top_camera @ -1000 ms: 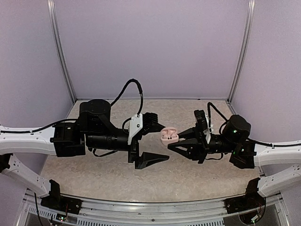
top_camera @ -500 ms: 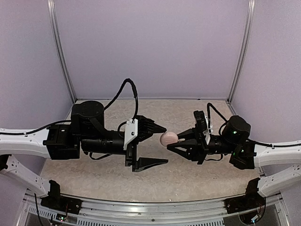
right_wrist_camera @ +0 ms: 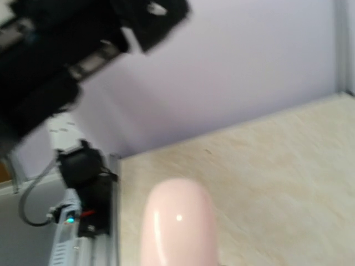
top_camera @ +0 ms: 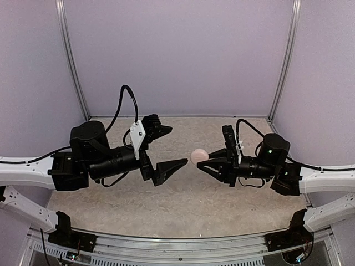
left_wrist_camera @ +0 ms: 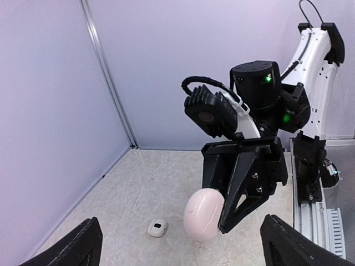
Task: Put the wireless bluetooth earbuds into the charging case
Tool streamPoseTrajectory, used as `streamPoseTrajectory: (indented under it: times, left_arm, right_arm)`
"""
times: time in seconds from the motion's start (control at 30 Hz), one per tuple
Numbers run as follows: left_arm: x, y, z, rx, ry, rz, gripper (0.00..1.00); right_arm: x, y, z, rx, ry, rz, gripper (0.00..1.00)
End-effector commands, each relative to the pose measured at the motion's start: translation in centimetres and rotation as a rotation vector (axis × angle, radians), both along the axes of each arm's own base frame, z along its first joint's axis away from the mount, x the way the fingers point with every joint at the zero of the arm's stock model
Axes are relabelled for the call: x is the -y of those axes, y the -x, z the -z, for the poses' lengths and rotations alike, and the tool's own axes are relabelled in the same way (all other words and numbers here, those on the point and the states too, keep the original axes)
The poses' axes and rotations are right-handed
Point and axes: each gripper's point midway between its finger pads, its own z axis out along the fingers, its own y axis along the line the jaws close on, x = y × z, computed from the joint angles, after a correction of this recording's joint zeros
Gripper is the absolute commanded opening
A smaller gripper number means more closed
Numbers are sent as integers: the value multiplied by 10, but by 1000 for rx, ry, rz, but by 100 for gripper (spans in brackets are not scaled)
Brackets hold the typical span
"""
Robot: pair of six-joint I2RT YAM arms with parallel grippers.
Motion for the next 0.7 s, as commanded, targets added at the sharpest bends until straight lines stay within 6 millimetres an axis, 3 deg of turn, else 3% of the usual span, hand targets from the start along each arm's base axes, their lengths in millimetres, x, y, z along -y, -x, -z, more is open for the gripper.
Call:
streamPoseTrajectory:
  times: [0.0, 0.23, 0.43, 0.67]
  left_arm:
    - [-11, -23, -12, -93, 129, -126, 99]
    - [-20, -37, -9, -113, 160, -218, 99]
    - [-26, -43, -2, -128, 161, -255, 99]
    - [-31, -44, 3, -135, 162, -267, 99]
  right_arm:
    - [8, -38, 24, -162, 97, 114, 0]
    - [17, -98, 79, -357, 235, 261, 0]
    - [6, -127, 125, -427, 355, 311, 1]
    - [8, -160, 177, -493, 450, 385, 5]
